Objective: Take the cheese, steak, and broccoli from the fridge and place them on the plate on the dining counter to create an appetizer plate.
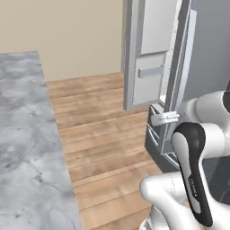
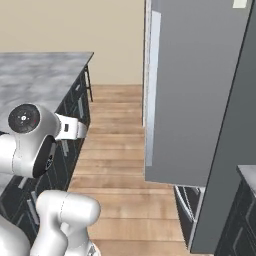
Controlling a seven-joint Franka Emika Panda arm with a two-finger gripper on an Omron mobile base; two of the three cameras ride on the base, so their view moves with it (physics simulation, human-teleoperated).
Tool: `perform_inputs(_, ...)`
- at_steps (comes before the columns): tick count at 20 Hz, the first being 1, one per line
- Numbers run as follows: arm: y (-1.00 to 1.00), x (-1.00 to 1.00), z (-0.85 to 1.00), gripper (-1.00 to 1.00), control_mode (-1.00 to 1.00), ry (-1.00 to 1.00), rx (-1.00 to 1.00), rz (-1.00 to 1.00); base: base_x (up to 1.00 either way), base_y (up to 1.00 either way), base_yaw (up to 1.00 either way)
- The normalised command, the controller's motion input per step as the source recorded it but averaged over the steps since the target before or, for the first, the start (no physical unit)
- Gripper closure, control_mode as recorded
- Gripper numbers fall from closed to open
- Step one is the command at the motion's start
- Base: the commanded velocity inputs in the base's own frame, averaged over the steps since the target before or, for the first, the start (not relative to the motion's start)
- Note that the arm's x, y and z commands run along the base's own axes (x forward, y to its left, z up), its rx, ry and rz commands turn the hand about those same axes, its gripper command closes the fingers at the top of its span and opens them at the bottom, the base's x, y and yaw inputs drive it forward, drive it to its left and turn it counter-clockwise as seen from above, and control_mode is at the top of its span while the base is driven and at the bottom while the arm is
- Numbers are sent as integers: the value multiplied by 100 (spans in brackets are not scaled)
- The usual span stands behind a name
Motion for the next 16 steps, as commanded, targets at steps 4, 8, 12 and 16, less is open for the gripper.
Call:
perform_inputs(4, 0, 0, 0, -100, 100, 0, 0, 0, 93, -7, 0)
perform_inputs(8, 0, 0, 0, -100, 100, 0, 0, 0, 79, -2, -5)
perform_inputs(12, 0, 0, 0, -100, 100, 0, 0, 0, 44, -1, -12)
perform_inputs(16, 0, 0, 0, -100, 100, 0, 0, 0, 27, 0, -18)
